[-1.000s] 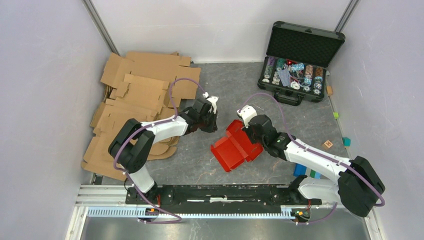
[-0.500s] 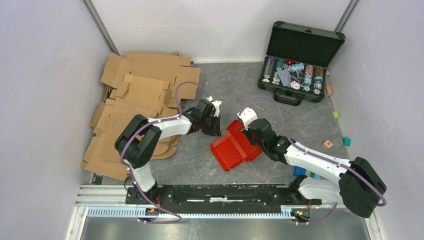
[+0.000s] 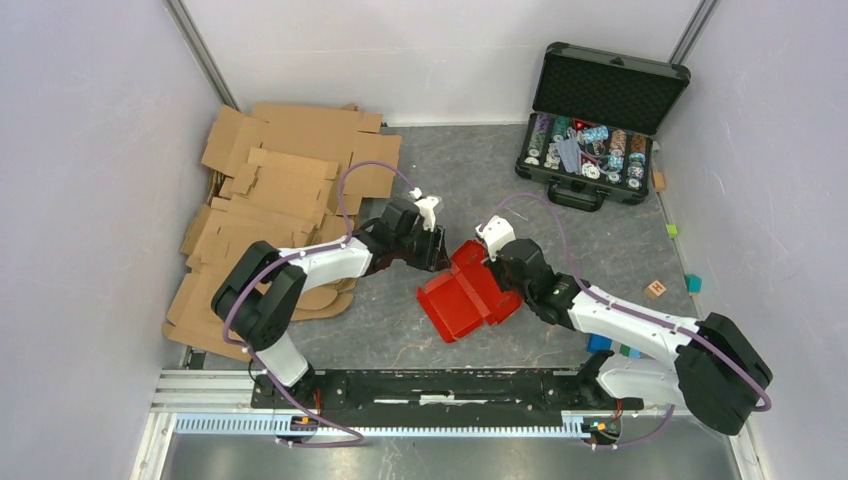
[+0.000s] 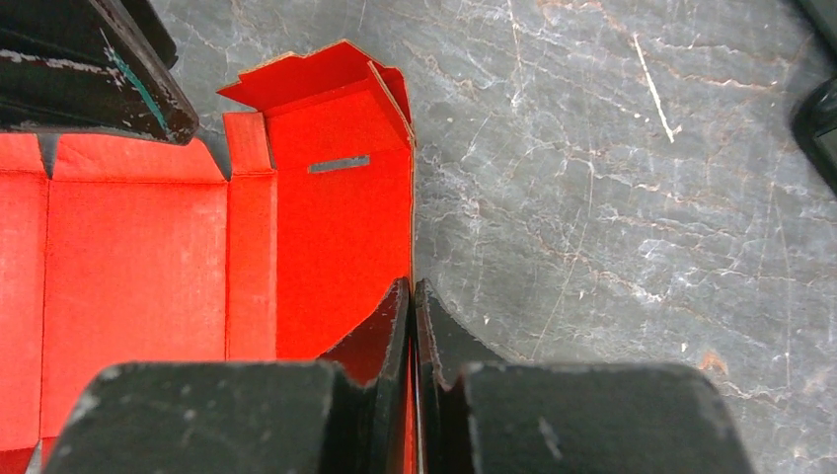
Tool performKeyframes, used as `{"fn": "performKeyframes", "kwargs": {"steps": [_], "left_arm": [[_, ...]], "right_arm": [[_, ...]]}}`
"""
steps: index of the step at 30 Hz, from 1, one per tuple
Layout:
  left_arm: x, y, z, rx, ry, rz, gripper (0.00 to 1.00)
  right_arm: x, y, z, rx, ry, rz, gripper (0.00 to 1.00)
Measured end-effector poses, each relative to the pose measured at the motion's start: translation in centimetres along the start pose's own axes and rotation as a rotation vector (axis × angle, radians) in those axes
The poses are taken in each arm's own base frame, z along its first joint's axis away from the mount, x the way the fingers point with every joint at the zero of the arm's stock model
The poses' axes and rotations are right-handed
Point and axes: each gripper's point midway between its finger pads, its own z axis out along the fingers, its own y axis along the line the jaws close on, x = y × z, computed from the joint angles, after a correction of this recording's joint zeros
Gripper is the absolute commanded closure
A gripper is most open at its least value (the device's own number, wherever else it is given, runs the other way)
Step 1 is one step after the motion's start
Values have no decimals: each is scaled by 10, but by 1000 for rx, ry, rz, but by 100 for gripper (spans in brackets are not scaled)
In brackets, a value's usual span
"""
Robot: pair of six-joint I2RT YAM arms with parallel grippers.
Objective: Fold the paper box
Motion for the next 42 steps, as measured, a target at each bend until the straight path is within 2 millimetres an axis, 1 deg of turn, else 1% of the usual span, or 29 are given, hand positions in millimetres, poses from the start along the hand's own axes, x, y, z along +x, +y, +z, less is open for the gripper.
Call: {"fn": "performKeyframes", "kwargs": {"steps": [5, 7, 8, 11, 14, 17, 19, 21, 23, 25, 28, 30, 33, 35, 36, 38, 41, 42], "left_arm": [[2, -1, 1, 7, 6, -1, 47], [3, 0, 1, 3, 10, -3, 46], [2, 1, 1, -1, 8, -2, 44], [-1, 4, -2, -27, -6, -2, 34], [-8, 9, -16, -65, -53, 3, 25], [-21, 12, -35, -102, -123, 6, 24], [-29, 16, -43, -117, -156, -8, 24], [-32, 22, -45, -128, -165, -40, 24], [-24, 30, -45, -135, -151, -83, 24], [-7, 36, -43, -126, -123, -142, 24], [25, 35, -39, -86, -65, -224, 26], [41, 32, -38, -60, -33, -264, 28], [53, 25, -37, -8, -22, -312, 33], [54, 17, -37, 45, -28, -338, 40], [53, 13, -36, 70, -31, -345, 47], [49, 4, -31, 128, -35, -362, 67], [48, -4, -24, 195, -34, -392, 87], [47, -7, -23, 217, -38, -397, 90]], "right_arm": [[10, 3, 3, -3, 13, 24, 98], [15, 2, 4, 7, 10, 40, 100], [18, 1, 4, 16, 11, 44, 100], [29, -3, 5, 46, 15, 63, 100], [34, -5, 5, 62, 6, 79, 100], [32, -7, 2, 72, -28, 104, 100], [28, -10, -1, 81, -60, 123, 100], [24, -13, -5, 92, -95, 144, 100], [19, -16, -10, 95, -138, 167, 100], [14, -18, -15, 98, -181, 188, 100], [11, -20, -20, 98, -225, 211, 100], [10, -21, -21, 97, -235, 216, 100], [8, -21, -21, 97, -242, 221, 100], [8, -20, -21, 96, -242, 224, 100], [8, -20, -21, 95, -242, 226, 100], [7, -20, -21, 91, -246, 228, 100], [6, -19, -21, 87, -252, 232, 100], [6, -19, -21, 87, -253, 233, 100]]}}
